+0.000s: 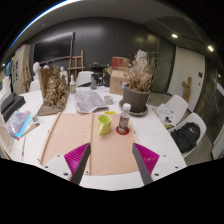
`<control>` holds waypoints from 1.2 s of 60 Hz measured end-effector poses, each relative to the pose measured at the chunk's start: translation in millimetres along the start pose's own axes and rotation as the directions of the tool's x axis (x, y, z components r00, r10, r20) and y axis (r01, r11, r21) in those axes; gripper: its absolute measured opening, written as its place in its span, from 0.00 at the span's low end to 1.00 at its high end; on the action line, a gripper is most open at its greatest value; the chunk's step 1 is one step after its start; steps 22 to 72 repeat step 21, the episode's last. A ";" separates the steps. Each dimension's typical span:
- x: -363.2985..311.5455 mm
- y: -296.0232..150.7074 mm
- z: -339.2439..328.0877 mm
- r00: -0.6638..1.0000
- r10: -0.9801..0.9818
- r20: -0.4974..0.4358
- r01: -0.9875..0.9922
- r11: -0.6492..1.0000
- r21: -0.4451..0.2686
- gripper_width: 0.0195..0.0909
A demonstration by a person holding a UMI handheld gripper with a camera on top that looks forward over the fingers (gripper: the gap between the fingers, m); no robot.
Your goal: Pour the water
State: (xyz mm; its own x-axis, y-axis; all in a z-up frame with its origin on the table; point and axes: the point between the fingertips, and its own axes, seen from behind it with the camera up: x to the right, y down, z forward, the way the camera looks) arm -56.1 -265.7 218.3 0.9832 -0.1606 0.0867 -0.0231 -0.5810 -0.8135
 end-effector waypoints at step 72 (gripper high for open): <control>-4.2 8.8 3.3 1.000 -0.022 0.010 0.022 0.999 -0.029 0.93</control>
